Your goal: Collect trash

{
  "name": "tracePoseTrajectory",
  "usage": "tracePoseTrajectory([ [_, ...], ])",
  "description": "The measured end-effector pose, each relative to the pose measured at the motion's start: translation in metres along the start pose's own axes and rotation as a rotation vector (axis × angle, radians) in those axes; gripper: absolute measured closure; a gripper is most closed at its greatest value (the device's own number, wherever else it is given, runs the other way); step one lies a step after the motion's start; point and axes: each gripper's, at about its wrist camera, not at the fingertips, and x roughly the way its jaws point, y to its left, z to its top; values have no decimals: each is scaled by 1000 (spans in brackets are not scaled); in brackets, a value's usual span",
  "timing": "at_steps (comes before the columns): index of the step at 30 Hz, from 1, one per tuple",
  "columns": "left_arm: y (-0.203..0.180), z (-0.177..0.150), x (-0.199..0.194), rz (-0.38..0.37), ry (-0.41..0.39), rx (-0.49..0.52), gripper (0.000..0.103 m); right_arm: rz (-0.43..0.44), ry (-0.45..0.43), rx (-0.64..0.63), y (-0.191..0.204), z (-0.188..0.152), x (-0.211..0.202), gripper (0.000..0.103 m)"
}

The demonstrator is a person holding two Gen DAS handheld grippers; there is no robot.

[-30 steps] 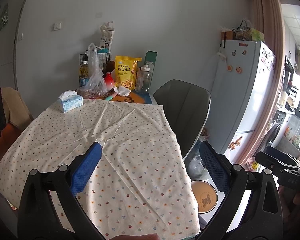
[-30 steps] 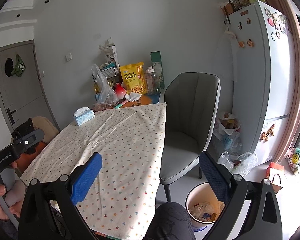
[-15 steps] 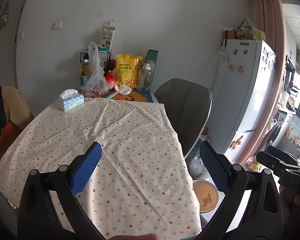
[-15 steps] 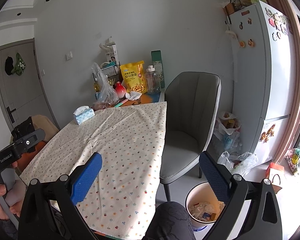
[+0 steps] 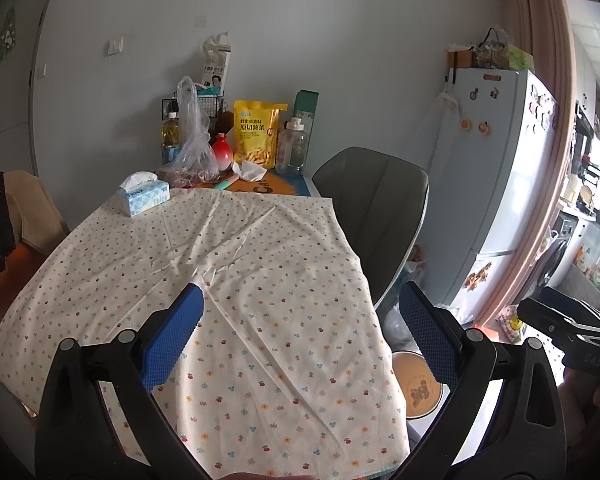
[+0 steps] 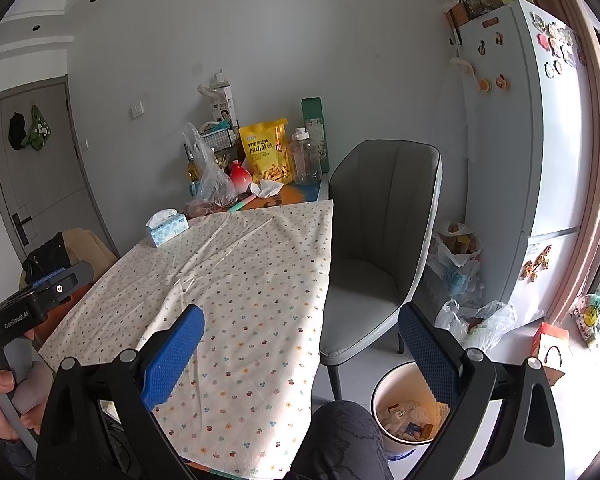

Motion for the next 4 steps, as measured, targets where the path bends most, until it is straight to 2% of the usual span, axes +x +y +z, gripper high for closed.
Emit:
tracePoseTrajectory([
  [4,6,-5,8,1,23,-16,6,4,10,1,-1,-2,5,8],
])
